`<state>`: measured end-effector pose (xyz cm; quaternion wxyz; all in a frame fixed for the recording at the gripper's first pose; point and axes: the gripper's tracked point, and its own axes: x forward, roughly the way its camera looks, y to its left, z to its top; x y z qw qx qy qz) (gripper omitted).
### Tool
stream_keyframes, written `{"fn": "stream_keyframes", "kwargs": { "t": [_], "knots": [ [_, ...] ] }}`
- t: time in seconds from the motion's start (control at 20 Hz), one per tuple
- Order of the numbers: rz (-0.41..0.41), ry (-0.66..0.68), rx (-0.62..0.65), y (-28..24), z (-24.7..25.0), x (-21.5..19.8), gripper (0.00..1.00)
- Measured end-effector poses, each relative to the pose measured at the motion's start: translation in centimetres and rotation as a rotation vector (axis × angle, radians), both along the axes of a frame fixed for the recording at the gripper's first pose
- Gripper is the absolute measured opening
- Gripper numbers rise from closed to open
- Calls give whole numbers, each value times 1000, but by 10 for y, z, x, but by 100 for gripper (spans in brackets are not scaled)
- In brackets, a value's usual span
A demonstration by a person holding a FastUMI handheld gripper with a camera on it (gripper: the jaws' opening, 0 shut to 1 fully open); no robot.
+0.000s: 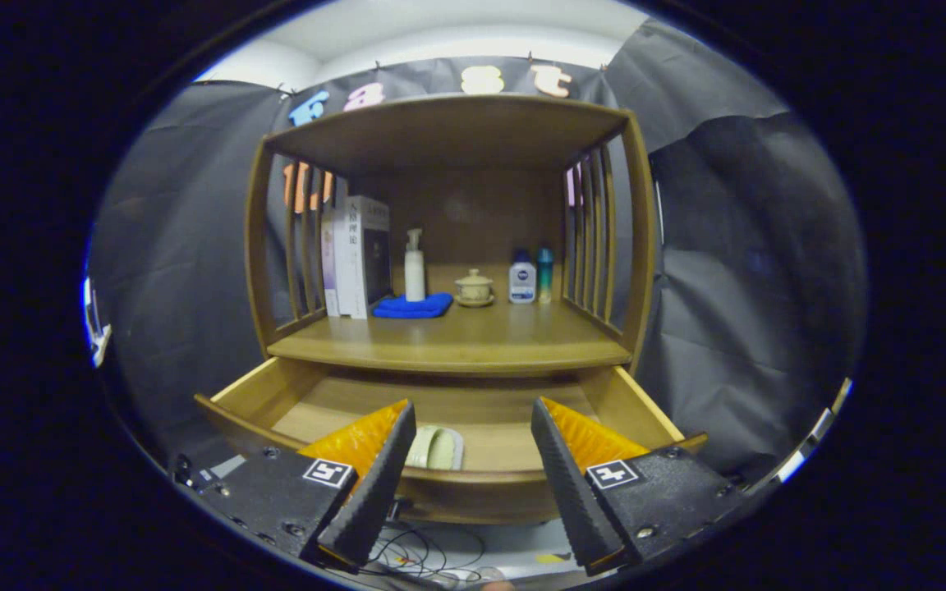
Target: Pull open the drawer, take out the items inside it, and place them on the countertop above the cabinet.
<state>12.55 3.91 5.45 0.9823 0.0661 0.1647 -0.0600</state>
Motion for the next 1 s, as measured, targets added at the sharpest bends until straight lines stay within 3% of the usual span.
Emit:
{"fn": "stream_keyframes", "kwargs": {
  "t": [0.2, 0.4, 0.6, 1.0],
  "knots": [
    [91, 246, 174, 30, -26, 35, 87],
    [104, 449, 224, 37, -68, 51, 82],
    [110, 557, 274, 53, -98, 58, 72],
    [102, 641, 235, 57, -118, 75, 56]
  ]
}}
